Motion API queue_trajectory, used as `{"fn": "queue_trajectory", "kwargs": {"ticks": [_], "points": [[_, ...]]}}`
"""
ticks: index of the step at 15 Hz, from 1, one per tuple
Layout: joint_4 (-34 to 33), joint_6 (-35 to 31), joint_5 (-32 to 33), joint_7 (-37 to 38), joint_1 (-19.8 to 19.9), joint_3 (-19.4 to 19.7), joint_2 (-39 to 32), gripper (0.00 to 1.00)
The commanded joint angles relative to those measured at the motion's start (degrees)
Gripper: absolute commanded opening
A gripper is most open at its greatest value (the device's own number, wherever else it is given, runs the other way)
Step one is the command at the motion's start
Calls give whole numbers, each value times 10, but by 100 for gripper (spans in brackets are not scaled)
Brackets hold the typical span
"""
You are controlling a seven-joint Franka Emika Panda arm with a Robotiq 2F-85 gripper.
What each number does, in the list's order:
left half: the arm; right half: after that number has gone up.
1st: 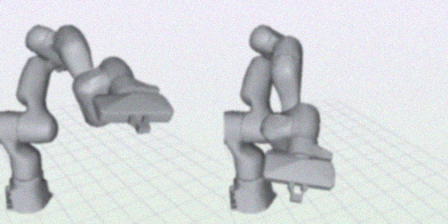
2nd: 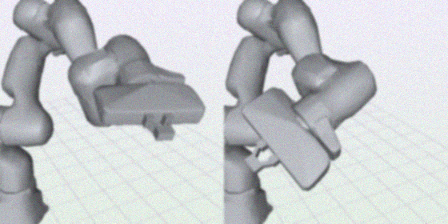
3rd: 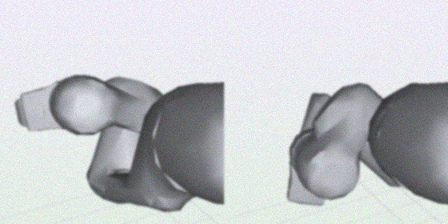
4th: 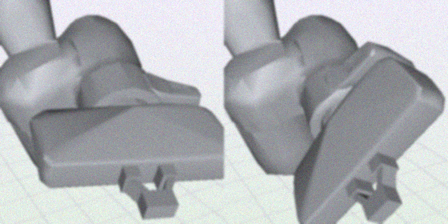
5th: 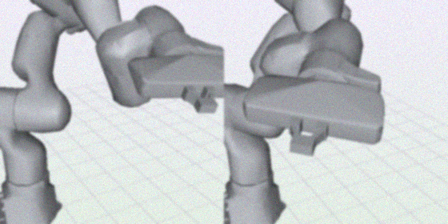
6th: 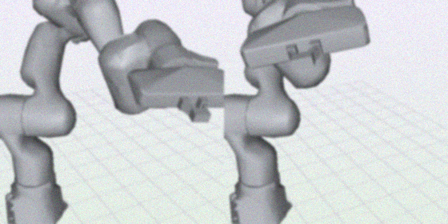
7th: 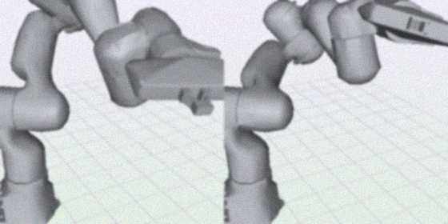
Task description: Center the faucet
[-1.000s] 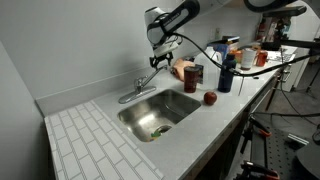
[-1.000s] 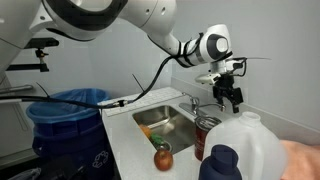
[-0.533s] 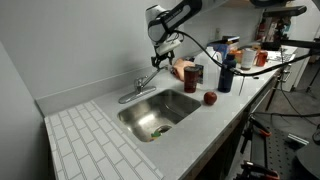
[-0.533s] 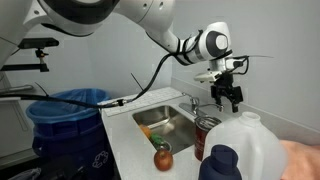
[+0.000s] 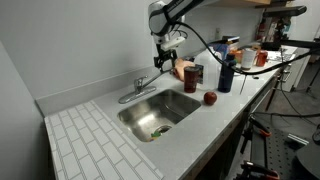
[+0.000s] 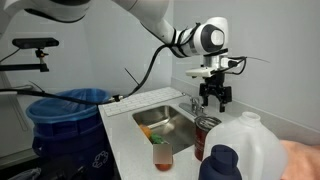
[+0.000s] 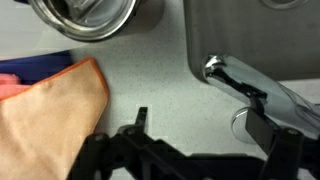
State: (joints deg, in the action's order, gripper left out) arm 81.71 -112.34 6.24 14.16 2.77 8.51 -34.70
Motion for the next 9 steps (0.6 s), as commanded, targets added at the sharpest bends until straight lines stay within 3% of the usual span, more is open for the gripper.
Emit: {"fn": "queue_trajectory", "kwargs": {"ticks": [1,9], "points": [[30,63,-39,-44,15,-27,32,100],[79,88,-50,-79,5,-50,64,100]]}}
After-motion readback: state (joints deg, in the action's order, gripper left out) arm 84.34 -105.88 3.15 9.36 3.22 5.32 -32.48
